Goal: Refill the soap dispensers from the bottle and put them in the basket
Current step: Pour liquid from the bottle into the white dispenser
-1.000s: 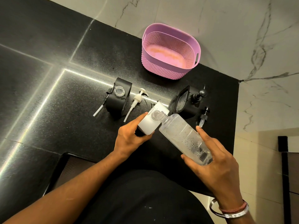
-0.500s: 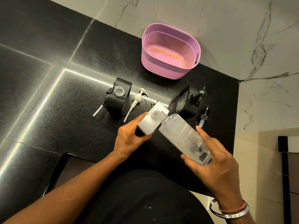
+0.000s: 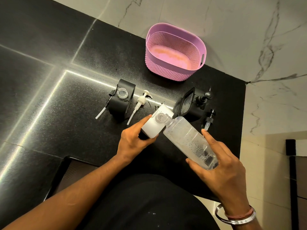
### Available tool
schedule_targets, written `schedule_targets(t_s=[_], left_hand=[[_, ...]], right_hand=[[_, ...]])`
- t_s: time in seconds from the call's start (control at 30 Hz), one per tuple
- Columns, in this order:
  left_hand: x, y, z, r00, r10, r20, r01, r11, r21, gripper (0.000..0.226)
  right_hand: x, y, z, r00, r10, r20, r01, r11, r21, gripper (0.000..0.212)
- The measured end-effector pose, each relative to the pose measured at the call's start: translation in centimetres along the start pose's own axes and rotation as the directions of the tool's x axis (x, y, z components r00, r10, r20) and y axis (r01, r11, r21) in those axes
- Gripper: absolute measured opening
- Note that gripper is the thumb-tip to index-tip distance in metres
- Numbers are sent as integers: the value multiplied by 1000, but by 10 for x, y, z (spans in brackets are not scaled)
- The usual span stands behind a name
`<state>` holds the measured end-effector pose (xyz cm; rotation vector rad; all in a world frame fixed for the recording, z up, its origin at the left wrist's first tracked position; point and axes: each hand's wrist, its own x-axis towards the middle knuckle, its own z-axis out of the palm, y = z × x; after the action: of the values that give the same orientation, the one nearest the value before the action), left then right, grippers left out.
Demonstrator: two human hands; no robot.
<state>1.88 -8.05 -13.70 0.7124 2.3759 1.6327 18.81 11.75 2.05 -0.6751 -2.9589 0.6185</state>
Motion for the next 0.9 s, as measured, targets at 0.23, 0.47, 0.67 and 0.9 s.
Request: schedule_targets(t_s=[0.23,0.47,0.67,0.9], left_hand=[[0,-1,0,1000,2,9,-2,1000,-2,75],[0,-2,0,1000,-8,24,8,1000,-2,75],[0,-1,-1,999,-6,32,6,1000,-2,75],[0,-2,-1,999,4,33,-4,1000,-2,75]], right_hand=[[0,-1,0,1000,15,13,-15,1000,-1,98],[0,-1,-1,1000,13,7,-13,1000,-5,97],[0,-2,-1,1000,9,1,-9,1000,-23,99],[0,-2,-1,1000,4,-6,-4,999,-40,100]])
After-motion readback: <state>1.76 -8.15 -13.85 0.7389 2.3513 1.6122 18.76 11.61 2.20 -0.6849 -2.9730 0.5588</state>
